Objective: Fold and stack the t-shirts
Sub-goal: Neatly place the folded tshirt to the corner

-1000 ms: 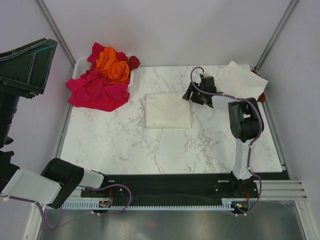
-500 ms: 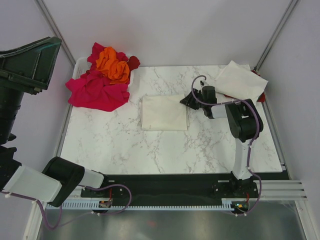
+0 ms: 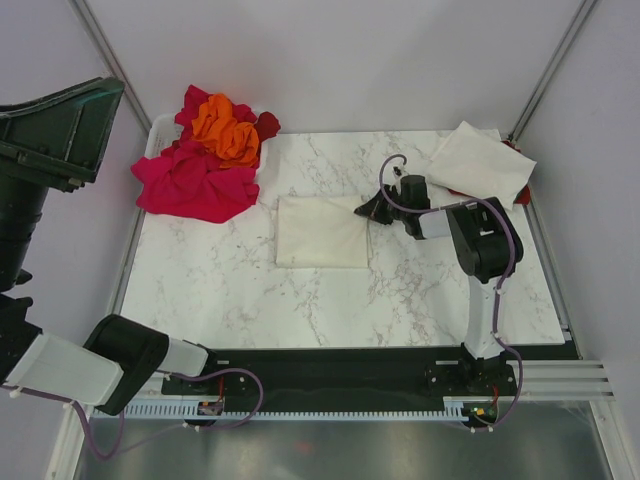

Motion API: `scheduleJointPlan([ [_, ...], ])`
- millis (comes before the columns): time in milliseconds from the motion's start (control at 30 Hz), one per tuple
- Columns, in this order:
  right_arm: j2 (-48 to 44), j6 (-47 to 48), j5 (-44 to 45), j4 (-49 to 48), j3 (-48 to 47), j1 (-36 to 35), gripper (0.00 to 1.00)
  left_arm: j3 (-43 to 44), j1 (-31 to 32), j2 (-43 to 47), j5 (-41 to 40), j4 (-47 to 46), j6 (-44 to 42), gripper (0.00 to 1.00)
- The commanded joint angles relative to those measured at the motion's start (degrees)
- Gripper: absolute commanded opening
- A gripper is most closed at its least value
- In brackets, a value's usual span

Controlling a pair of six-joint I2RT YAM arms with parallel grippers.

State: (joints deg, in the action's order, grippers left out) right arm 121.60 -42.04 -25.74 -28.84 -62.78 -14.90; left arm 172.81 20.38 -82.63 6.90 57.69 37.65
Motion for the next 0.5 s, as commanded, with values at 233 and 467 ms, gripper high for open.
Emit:
scheduleJointPlan([
  [233,-10.4,10.8,4.4,26.6,-13.8,4.1,0.00,-14.9,-0.1,5.9,-23.9,13.1,-2.6,0.79],
  [467,-9.9,12.8,4.9,36.7,-26.6,6.3,0.00,-48.7,-0.1,10.3,-11.3,9.0,-7.6,0.79],
])
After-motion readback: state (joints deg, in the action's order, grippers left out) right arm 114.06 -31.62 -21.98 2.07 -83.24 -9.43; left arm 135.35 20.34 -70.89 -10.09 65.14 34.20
